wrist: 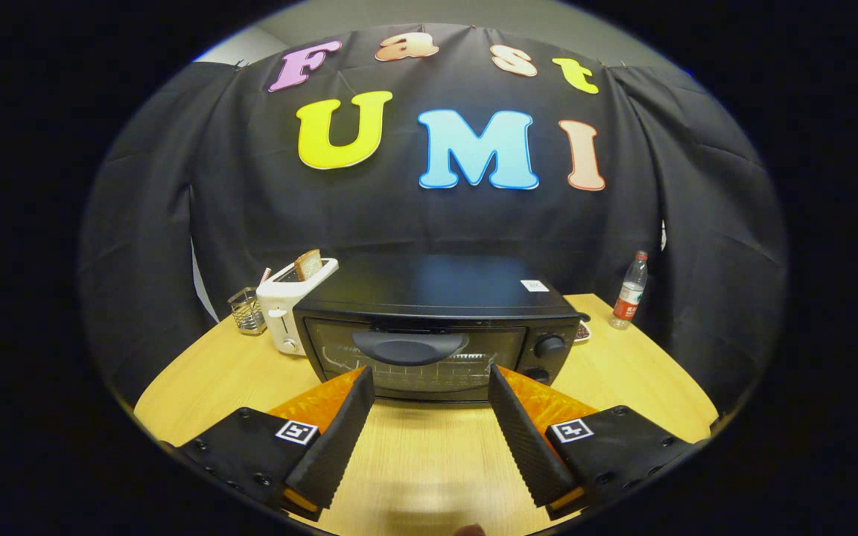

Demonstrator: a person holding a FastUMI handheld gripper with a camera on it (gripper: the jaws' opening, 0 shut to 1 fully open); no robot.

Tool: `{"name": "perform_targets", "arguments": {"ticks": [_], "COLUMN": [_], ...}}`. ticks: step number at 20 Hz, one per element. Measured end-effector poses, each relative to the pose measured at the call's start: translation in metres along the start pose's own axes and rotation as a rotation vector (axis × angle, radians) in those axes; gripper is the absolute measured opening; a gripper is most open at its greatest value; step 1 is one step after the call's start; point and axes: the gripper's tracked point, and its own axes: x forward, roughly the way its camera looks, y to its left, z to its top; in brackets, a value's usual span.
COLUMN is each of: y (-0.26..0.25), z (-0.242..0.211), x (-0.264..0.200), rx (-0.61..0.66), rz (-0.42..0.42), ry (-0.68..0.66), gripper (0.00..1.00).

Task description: Open the toaster oven, put the food inside, and close the toaster oven door.

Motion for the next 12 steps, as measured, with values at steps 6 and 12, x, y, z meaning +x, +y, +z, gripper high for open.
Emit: {"name": "perform_targets", "arguments": {"ticks": [6,12], "y": [-0.053,-0.116], "z": [0.027,0.062], "x": [-0.061,-0.104], "rx": [0.067,0.05], "rz": [-0.015,-0.073], "ry": [-0.085,-0.172], "gripper": [0.98,0.98]}}
